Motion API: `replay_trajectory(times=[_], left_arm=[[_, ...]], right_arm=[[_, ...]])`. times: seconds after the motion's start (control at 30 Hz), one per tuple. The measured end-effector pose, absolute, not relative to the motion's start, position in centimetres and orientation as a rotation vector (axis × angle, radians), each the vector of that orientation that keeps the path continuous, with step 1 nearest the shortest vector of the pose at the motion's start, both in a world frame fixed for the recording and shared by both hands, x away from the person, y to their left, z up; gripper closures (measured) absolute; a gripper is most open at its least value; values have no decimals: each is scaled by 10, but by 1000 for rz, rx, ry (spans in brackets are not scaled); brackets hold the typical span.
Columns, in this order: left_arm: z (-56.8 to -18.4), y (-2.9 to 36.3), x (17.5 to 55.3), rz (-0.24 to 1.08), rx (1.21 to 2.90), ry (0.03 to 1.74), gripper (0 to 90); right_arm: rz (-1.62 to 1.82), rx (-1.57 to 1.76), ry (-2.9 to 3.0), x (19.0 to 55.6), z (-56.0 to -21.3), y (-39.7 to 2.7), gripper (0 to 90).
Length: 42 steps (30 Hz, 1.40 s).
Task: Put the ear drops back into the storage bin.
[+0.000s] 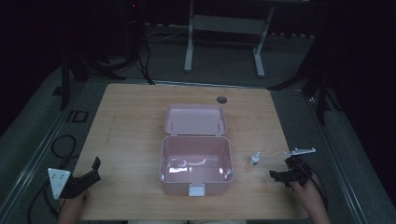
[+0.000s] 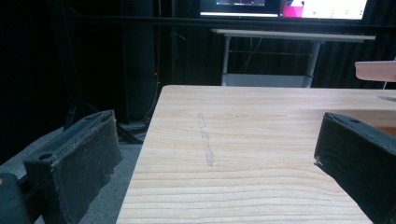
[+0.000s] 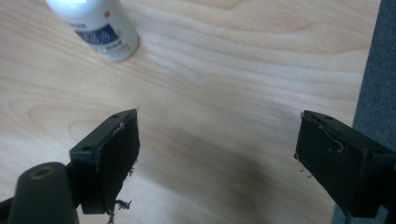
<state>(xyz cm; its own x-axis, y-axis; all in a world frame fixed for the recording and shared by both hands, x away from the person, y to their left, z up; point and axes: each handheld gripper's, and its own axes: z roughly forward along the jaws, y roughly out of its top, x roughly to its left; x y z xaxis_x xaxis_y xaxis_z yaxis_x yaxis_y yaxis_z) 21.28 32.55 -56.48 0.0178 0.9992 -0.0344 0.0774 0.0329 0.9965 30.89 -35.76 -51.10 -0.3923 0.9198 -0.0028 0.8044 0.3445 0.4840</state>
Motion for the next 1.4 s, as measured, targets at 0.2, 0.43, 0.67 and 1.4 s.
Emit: replay_trajectory(times=[0.2,0.43,0.67,1.4], left_arm=[[-565,325,213,1132,1250,1267,4],[-565,325,213,1126,1252,1267,4],[-565,325,213,1125,1252,1267,4],[-565,326,213,1115,1254,1268,4]], right_arm=[[514,1499,2447,310,-502,-355,133],[406,1464,2601,314,-495,-354,133],[254,1412,2692,315,-490,-349,153],[-72,1320,2913,327,-500,-334,125]])
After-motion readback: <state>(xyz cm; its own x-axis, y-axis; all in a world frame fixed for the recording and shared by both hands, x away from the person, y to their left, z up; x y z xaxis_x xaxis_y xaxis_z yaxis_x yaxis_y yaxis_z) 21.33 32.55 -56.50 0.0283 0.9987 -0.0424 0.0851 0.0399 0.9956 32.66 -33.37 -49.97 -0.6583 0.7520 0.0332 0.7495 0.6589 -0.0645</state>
